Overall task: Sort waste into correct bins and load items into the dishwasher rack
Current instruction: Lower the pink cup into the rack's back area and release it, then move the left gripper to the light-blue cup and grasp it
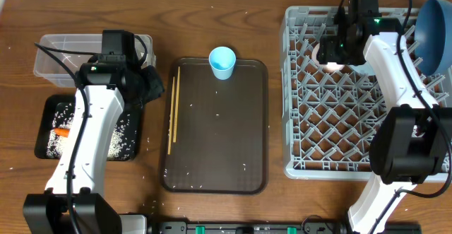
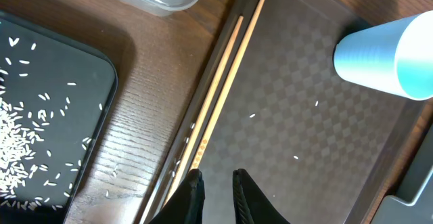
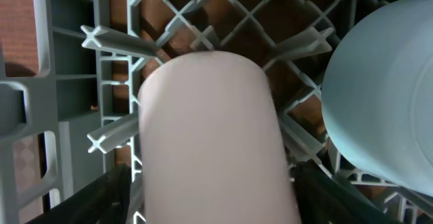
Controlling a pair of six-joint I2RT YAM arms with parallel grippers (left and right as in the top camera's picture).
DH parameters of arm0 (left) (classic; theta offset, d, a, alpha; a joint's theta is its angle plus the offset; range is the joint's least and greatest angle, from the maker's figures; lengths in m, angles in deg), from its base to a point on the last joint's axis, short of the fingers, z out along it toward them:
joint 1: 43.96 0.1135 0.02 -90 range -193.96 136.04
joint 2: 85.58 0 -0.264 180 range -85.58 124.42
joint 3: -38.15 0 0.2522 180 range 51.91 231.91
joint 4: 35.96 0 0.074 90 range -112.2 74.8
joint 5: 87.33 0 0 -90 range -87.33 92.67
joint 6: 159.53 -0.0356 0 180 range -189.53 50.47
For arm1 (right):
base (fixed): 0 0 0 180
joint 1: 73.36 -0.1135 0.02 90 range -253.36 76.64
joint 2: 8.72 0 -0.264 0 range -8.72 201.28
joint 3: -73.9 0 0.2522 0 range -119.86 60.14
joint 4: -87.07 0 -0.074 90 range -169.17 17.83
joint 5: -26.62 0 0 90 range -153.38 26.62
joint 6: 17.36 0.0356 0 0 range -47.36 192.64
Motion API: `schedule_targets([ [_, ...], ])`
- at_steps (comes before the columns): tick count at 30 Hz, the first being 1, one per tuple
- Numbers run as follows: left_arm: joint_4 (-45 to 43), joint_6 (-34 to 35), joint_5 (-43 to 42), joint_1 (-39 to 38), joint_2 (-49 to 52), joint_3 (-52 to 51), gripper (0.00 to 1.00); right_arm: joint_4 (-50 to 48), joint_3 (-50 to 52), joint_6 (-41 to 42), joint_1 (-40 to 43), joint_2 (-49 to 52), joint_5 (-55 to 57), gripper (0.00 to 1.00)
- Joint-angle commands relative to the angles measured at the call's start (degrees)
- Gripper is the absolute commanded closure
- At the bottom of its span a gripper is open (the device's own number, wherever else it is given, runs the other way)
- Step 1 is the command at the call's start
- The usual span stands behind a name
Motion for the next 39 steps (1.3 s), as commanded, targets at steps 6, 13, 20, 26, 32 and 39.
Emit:
schedule_targets([
  [6, 0.46, -0.81, 0.74, -0.09, -0.81, -0.46, 0.83, 1.31, -3.82, 1.49, -0.48, -1.01, -1.64, 0.34],
  [13, 0.57, -0.81, 0.74, -0.09, -0.81, -0.46, 0.83, 8.7, -12.5, 1.42, -0.72, -1.27, -2.75, 0.34],
  [20, -4.9, -8.55, -1.88, -2.45, -0.74, -0.46, 0.83, 15.61, -23.65, -0.13, -4.52, -1.27, -3.08, 0.31],
  [26, -15.61, -12.81, -1.27, -9.6, 1.99, -0.46, 0.83, 17.42, -26.99, -0.07, -7.13, -1.27, -3.1, 0.27],
  [32, -23.76, -12.72, 1.79, -14.12, 10.01, -0.46, 0.83, 20.5, -26.97, -0.04, -7.28, -1.27, -3.1, 0.25],
  [39, -32.61, -6.62, 1.73, -15.19, 17.88, -0.44, 0.83, 22.88, -26.97, -0.04, -7.28, -1.27, -3.08, 0.25],
])
